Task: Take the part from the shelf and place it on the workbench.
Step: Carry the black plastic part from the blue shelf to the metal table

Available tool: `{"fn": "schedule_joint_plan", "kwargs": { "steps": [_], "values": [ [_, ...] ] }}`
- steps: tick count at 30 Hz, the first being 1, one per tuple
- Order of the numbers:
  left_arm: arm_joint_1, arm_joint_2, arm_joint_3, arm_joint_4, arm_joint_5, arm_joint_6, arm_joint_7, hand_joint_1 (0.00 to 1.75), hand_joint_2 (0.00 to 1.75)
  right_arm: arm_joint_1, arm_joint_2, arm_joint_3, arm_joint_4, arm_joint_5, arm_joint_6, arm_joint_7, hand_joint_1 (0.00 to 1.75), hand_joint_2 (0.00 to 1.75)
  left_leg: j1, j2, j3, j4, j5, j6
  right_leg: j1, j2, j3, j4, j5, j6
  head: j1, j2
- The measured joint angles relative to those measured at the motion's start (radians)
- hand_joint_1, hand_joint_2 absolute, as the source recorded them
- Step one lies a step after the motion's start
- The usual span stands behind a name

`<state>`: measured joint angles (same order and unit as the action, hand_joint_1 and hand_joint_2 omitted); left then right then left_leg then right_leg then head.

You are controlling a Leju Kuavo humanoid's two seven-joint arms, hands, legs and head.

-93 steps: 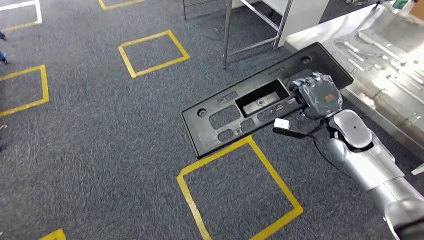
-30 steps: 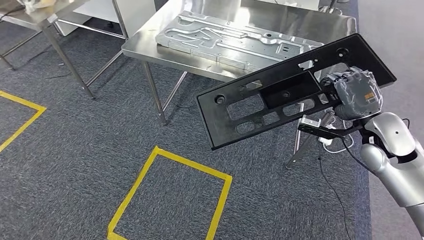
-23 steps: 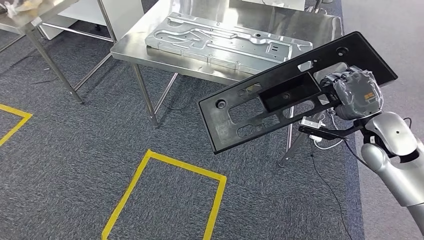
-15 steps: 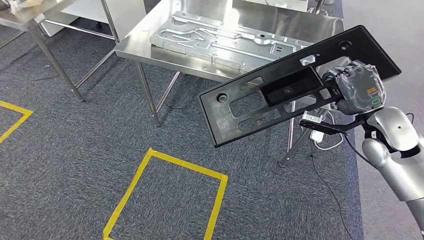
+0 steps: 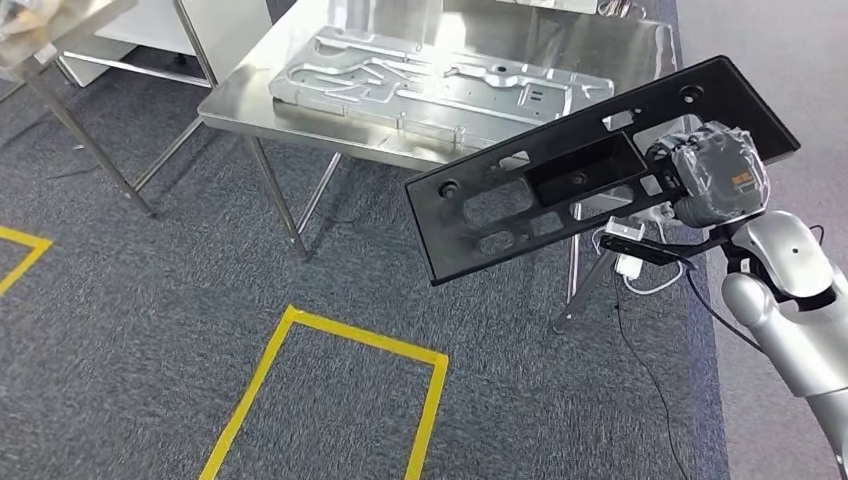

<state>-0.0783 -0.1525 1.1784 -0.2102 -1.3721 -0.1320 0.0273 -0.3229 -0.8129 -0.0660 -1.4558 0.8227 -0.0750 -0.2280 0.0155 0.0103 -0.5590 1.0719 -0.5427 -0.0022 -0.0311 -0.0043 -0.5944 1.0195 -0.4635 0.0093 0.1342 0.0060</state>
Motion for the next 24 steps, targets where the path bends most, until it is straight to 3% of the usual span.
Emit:
{"fn": "schedule_joint_plan", "kwargs": {
  "steps": [3, 4, 5, 7, 8, 9, 14, 15, 18, 19, 20, 23, 24],
  "values": [
    [0.003, 0.0, 0.0, 0.0, -0.001, -0.001, 0.0, 0.0, 1.75, 0.005, 0.002, 0.0, 0.001, -0.002, 0.0, 0.0, 1.75, 1.75, 0.0, -0.003, -0.121, 0.201, -0.059, 0.001, 0.007, 0.003, 0.021, -0.001, -0.019, -0.018, 0.0, 0.0],
    [0.004, 0.0, 0.0, 0.0, -0.001, -0.001, 0.0, 0.0, 1.75, 0.008, 0.003, 0.0, 0.002, -0.002, 0.0, 0.0, 1.75, 1.75, -0.001, -0.003, -0.153, 0.236, -0.054, 0.004, 0.011, 0.005, 0.03, 0.0, -0.027, -0.02, 0.0, 0.0],
    [0.005, 0.0, 0.0, 0.0, -0.001, -0.001, 0.0, 0.0, 1.75, 0.01, 0.004, 0.001, 0.003, -0.002, 0.0, 0.0, 1.75, 1.75, -0.002, -0.004, -0.166, 0.232, -0.026, 0.008, 0.014, 0.008, 0.041, 0.0, -0.036, -0.02, 0.0, 0.0],
    [0.007, 0.001, 0.0, 0.0, -0.001, -0.001, 0.0, 0.0, 1.75, 0.011, 0.005, 0.001, 0.004, -0.002, 0.0, 0.0, 1.75, 1.75, -0.009, -0.007, -0.141, 0.122, 0.069, 0.023, 0.019, 0.013, 0.066, 0.001, -0.055, -0.019, 0.0, 0.0],
    [0.01, 0.002, 0.0, 0.0, -0.001, -0.001, 0.0, 0.0, 1.75, 0.009, 0.006, 0.001, 0.004, -0.002, 0.0, 0.0, 1.75, 1.75, -0.013, -0.009, -0.119, 0.063, 0.103, 0.032, 0.021, 0.015, 0.075, 0.001, -0.065, -0.016, 0.0, 0.0],
    [0.01, 0.003, 0.0, 0.0, -0.001, -0.001, 0.0, 0.0, 1.75, 0.007, 0.007, 0.001, 0.006, -0.002, 0.0, 0.0, 1.75, 1.75, -0.017, -0.012, -0.098, 0.013, 0.116, 0.039, 0.023, 0.017, 0.081, 0.0, -0.073, -0.012, 0.0, 0.0],
    [0.004, 0.004, 0.0, 0.001, -0.002, -0.001, -0.001, 0.0, 1.75, -0.003, 0.008, 0.007, 0.014, -0.003, 0.002, -0.001, 1.75, 1.75, -0.018, -0.014, -0.038, -0.063, 0.094, 0.062, 0.015, 0.017, 0.085, 0.027, -0.073, 0.016, 0.001, 0.0],
    [0.004, 0.003, 0.0, 0.001, -0.003, -0.001, -0.001, 0.0, 1.75, -0.009, 0.008, 0.008, 0.017, -0.003, 0.002, -0.002, 1.75, 1.75, -0.015, -0.014, -0.025, -0.072, 0.093, 0.066, 0.013, 0.014, 0.065, 0.063, -0.081, 0.02, 0.001, 0.0],
    [0.005, 0.003, 0.0, 0.001, -0.007, -0.001, -0.002, 0.0, 1.75, -0.027, 0.012, 0.009, 0.032, -0.004, 0.006, -0.002, 1.75, 1.75, -0.012, -0.014, 0.001, -0.08, 0.074, 0.069, 0.004, 0.011, -0.048, 0.215, -0.131, 0.035, 0.001, 0.0],
    [0.005, 0.003, 0.0, 0.001, -0.009, -0.001, -0.001, 0.0, 1.75, -0.029, 0.015, 0.011, 0.039, -0.004, 0.008, -0.002, 1.75, 1.75, -0.011, -0.015, 0.011, -0.079, 0.065, 0.067, -0.001, 0.01, -0.077, 0.238, -0.138, 0.04, 0.0, 0.0],
    [0.005, 0.003, 0.0, 0.001, -0.01, -0.002, -0.001, 0.0, 1.75, -0.033, 0.018, 0.016, 0.048, -0.004, 0.01, -0.003, 1.75, 1.75, -0.01, -0.016, 0.024, -0.079, 0.055, 0.064, -0.005, 0.009, -0.091, 0.227, -0.125, 0.045, 0.001, 0.0],
    [0.006, 0.002, 0.0, 0.001, -0.012, -0.004, 0.002, 0.0, 1.75, -0.056, 0.03, 0.033, 0.079, -0.004, 0.014, -0.009, 1.75, 1.75, -0.005, -0.016, 0.064, -0.075, 0.019, 0.047, -0.012, -0.003, -0.073, 0.072, 0.002, 0.053, 0.0, 0.0],
    [0.007, 0.002, 0.0, 0.001, -0.012, -0.004, 0.002, 0.0, 1.75, -0.064, 0.035, 0.04, 0.089, -0.005, 0.015, -0.01, 1.75, 1.75, -0.004, -0.015, 0.071, -0.073, 0.009, 0.039, -0.008, -0.008, -0.065, 0.037, 0.029, 0.048, 0.0, 0.0]
  ]
}}
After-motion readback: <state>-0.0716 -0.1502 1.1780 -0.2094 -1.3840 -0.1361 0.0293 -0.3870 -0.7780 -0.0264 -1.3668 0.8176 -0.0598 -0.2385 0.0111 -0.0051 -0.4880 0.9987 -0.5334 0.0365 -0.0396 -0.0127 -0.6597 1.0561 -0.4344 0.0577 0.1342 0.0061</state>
